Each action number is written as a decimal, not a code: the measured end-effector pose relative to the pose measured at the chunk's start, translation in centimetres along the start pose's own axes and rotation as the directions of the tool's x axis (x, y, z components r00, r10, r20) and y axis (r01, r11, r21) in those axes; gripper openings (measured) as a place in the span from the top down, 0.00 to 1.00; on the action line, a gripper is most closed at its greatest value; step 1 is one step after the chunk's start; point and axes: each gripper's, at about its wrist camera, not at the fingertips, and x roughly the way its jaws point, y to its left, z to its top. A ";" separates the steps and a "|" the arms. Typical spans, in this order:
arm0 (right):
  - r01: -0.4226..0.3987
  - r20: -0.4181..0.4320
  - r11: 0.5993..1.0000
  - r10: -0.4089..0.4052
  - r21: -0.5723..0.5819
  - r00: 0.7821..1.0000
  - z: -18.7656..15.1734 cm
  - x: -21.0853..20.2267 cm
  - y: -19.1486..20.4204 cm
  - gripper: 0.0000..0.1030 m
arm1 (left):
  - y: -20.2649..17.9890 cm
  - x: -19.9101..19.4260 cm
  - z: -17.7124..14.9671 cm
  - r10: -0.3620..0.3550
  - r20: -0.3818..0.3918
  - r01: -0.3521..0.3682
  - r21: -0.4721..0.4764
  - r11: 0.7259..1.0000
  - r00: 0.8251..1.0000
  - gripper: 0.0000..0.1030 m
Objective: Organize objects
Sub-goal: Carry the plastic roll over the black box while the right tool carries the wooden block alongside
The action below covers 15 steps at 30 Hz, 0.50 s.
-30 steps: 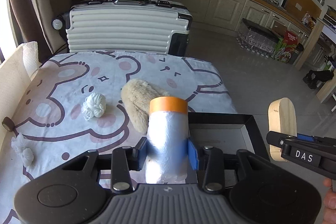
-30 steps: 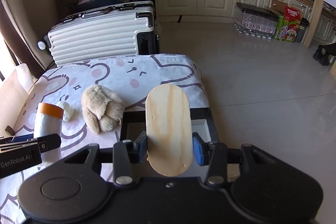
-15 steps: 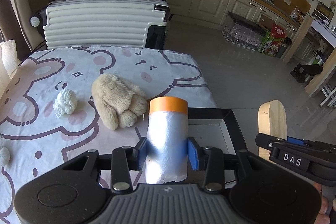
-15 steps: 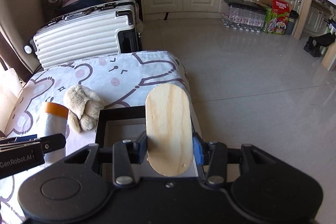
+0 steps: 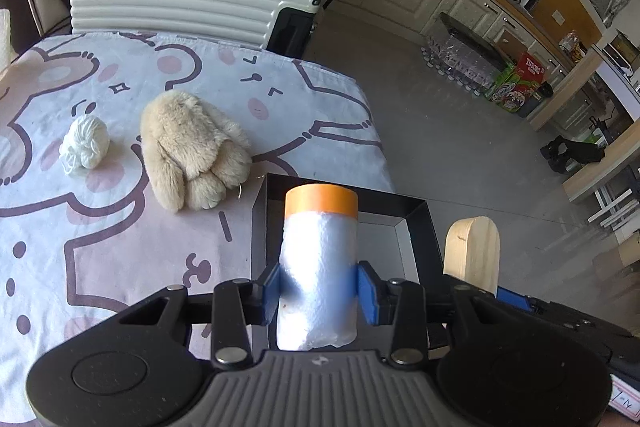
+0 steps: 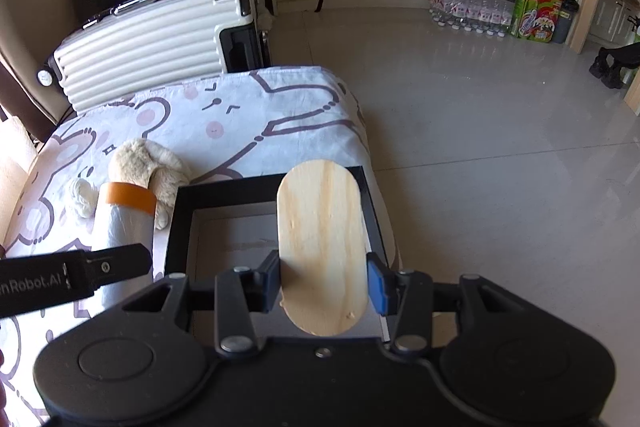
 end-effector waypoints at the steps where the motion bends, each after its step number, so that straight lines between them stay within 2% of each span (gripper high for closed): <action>1: 0.001 -0.008 1.000 -0.001 0.005 1.000 0.0 0.3 -0.1 0.57 | 0.1 0.3 0.0 -0.001 -0.008 0.001 -0.006 1.000 1.000 0.60; 7: 0.001 -0.049 1.000 -0.001 0.013 0.999 -0.1 2.2 -0.5 0.57 | 0.4 2.7 -0.3 -0.015 -0.075 0.014 -0.021 1.000 0.997 0.60; 15: -0.010 -0.116 1.000 0.007 -0.027 0.993 -0.7 4.4 -0.3 0.57 | 0.8 4.7 -0.5 -0.024 -0.121 0.019 -0.040 0.999 0.992 0.60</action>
